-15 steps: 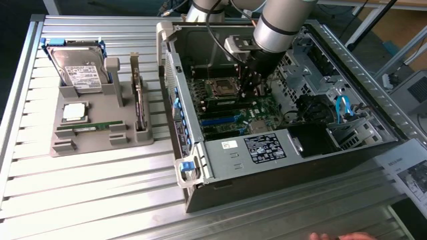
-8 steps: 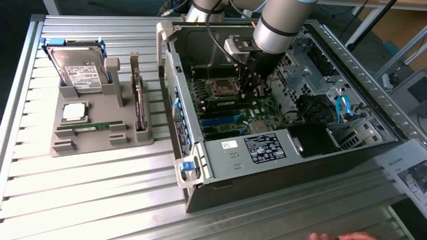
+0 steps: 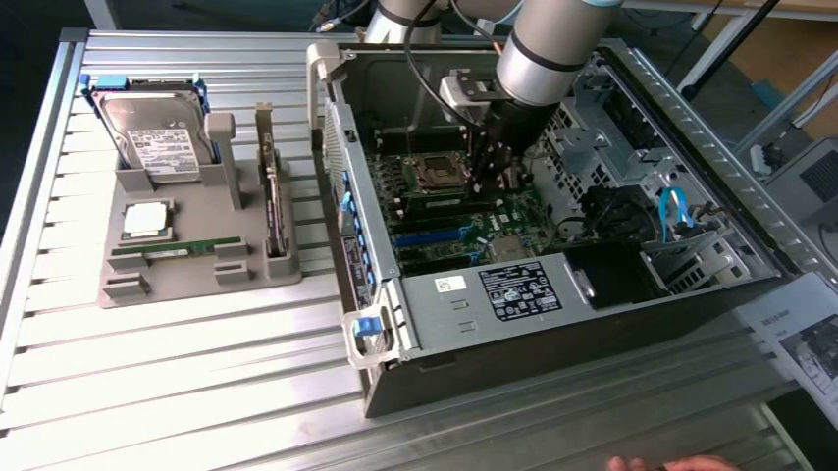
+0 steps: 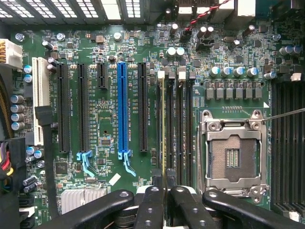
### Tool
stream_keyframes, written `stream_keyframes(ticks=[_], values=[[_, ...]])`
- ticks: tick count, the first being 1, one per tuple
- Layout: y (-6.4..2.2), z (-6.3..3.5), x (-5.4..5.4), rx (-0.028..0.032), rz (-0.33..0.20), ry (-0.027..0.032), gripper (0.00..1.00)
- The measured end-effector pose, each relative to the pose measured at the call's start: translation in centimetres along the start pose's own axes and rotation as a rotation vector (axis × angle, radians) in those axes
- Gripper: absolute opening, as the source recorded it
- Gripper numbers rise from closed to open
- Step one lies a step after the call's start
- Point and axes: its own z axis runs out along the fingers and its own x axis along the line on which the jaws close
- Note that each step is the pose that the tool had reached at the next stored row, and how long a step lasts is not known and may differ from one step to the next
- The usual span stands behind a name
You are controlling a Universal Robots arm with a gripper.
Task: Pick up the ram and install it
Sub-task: 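Insert the ram into the slot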
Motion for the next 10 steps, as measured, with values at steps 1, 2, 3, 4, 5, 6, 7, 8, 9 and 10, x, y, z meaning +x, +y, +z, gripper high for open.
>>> stream_keyframes(ticks=[1, 2, 3, 4, 5, 6, 7, 8, 9, 10], values=[[0.00, 0.00, -0.01, -0.0001, 0.000, 0.0002, 0.12], [0.00, 0.00, -0.01, 0.0000, 0.000, 0.0001, 0.12], [0.01, 0.00, -0.01, 0.0000, 0.000, 0.0001, 0.12], [0.03, 0.00, -0.01, 0.0000, 0.000, 0.0001, 0.12], [0.05, 0.00, -0.01, 0.0000, 0.000, 0.0000, 0.12], [0.07, 0.00, -0.01, 0.0000, 0.000, 0.0000, 0.12], [0.07, 0.00, -0.01, 0.0000, 0.000, 0.0001, 0.12], [0.08, 0.00, -0.01, 0.0000, 0.000, 0.0001, 0.12], [0.08, 0.00, -0.01, 0.0000, 0.000, 0.0001, 0.12], [0.08, 0.00, -0.01, 0.0000, 0.000, 0.0001, 0.12]])
